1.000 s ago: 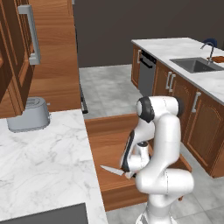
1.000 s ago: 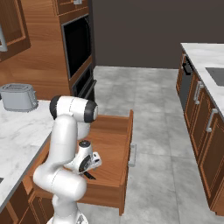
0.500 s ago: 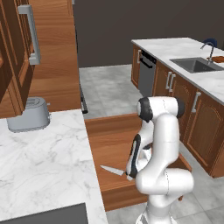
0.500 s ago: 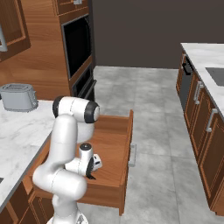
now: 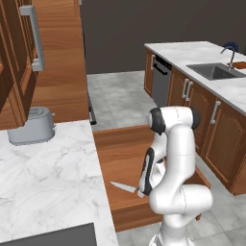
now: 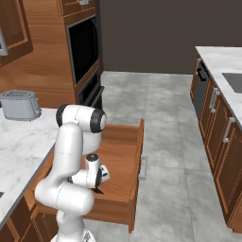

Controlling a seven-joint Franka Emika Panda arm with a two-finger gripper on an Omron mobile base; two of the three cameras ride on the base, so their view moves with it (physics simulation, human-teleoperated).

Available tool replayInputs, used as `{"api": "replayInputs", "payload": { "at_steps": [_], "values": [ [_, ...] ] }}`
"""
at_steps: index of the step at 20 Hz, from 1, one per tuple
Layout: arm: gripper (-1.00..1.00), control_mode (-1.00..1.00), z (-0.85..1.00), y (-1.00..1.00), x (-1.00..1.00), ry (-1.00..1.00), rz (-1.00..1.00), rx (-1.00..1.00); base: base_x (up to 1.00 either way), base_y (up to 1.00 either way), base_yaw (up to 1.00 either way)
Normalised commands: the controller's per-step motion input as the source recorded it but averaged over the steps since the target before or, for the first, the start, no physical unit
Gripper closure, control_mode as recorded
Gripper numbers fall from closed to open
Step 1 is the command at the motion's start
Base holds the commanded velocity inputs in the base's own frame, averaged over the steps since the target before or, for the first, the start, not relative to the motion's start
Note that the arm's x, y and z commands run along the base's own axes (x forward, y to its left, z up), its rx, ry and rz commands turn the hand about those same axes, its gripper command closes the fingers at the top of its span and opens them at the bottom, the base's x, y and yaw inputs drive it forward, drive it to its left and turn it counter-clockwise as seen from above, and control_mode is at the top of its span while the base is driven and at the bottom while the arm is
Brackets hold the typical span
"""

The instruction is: Pick up the knife from the drawer and place it on the cutting board. Then place the meat from the plate to the cutting board.

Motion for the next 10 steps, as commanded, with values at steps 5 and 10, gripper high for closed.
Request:
{"api": "replayInputs", "payload": {
  "at_steps": [5,10],
  "values": [
    [1.00,-1.00,-0.17,0.05,0.10,0.01,0.00,0.00,0.00,0.00,0.00],
    [1.00,-1.00,-0.14,0.07,0.07,0.01,0.00,0.00,0.00,0.00,0.00]
  ]
}}
